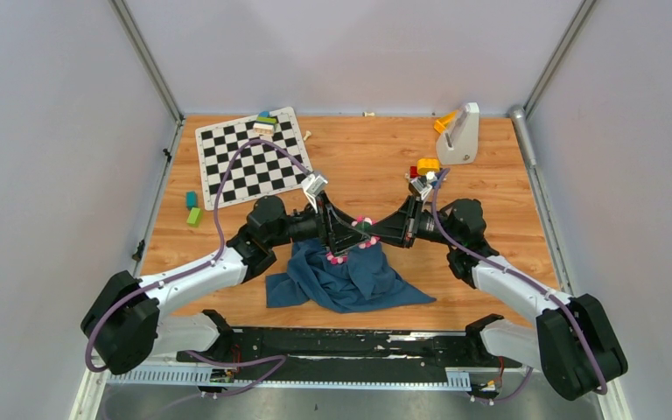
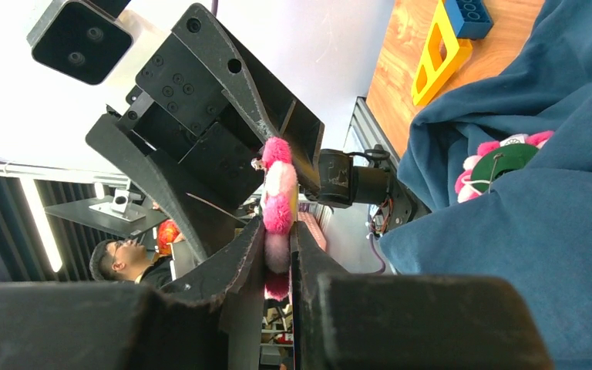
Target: Remove the brooch from the garment
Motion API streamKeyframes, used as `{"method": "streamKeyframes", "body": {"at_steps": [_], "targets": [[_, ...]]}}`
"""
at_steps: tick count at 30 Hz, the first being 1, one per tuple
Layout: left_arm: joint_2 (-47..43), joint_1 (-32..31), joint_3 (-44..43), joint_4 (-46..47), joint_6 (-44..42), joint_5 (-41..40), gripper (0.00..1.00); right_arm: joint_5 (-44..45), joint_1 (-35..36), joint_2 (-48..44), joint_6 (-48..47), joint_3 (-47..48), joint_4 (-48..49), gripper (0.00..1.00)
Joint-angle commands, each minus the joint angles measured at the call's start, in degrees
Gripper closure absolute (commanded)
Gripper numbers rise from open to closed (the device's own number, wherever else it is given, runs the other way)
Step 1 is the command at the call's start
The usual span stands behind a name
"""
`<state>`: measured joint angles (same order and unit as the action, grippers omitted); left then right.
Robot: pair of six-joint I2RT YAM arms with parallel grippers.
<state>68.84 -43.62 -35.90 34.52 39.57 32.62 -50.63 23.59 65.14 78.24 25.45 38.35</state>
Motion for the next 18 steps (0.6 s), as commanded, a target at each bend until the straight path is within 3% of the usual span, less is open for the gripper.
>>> {"method": "streamKeyframes", "body": {"at_steps": [1,6,10,16,18], "targets": [[-0.4,-0.6,-1.0,4.9,0.3,3.6,0.31,1.2,0.5,-1.5,-3.7,2.8,-1.3,1.0],[-1.9,-0.6,1.1,6.0,-0.3,3.2,0.29,3.3,0.4,-3.9,-8.1,3.6,-4.2,1.0],[-2.9,-0.5,2.1,7.5,-0.3,3.2,0.39,4.4,0.4,-5.7,-9.5,3.4,-5.1,1.0],[-2.9,-0.5,3.4,10.2,0.7,4.4,0.39,3.7,0.5,-6.2,-9.6,3.1,-4.8,1.0],[-3.2,-0.5,4.0,10.8,1.2,4.5,0.44,3.9,0.5,-6.5,-9.7,3.0,-4.8,1.0]]}}
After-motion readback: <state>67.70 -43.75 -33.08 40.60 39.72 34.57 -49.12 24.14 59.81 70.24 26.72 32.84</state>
